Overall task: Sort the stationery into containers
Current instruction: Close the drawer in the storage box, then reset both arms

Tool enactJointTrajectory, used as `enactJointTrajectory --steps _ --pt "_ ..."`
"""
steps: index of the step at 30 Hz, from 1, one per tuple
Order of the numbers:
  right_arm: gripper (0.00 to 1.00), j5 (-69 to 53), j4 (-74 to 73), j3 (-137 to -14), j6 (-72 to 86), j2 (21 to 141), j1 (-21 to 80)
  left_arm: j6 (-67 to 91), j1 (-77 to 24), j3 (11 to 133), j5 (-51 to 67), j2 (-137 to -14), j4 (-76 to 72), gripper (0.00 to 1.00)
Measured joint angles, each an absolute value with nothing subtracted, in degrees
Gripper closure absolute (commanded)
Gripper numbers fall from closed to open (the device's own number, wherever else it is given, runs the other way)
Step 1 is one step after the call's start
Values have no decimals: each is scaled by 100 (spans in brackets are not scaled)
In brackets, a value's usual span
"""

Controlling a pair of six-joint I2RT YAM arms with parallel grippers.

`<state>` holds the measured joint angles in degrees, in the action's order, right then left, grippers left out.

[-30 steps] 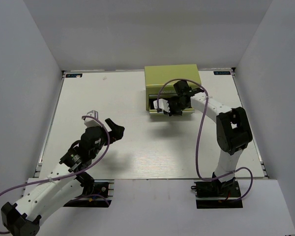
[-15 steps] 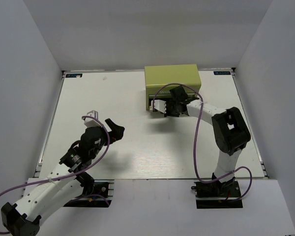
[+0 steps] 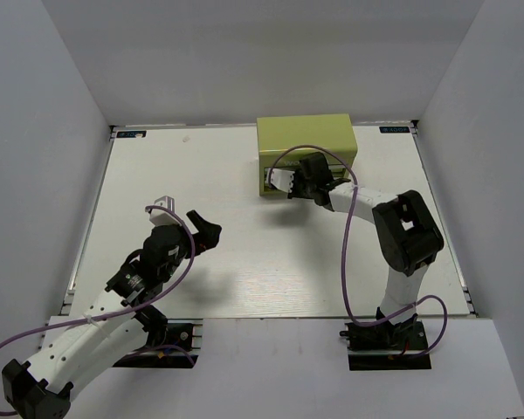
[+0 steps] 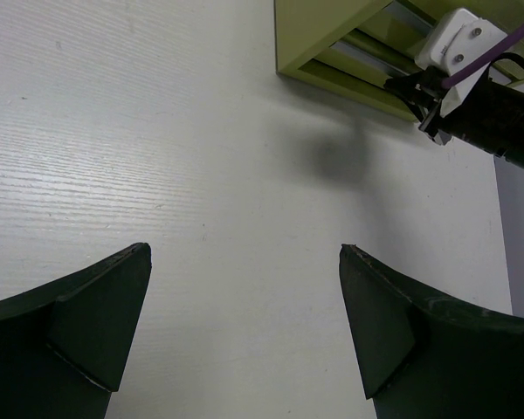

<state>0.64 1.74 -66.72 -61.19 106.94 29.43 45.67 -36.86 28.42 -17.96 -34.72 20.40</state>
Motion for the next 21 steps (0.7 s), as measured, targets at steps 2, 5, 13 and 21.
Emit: enactJointTrajectory --steps 2,5,13,21 --pt "100 141 233 -6657 -6075 10707 2961 4567 -3686 2842 -1796 -3472 2027 1" --pt "100 222 283 -6657 -6012 10737 2976 4567 -3686 2842 -1796 -3472 2003 1" --pt "84 -624 -176 -6504 -5813 10359 2926 4552 -3686 2842 -1793 -3472 1964 1" --pt "42 -1870 -1135 -6632 -4091 8947 2862 4379 -3686 2838 -1605 -3625 1710 1"
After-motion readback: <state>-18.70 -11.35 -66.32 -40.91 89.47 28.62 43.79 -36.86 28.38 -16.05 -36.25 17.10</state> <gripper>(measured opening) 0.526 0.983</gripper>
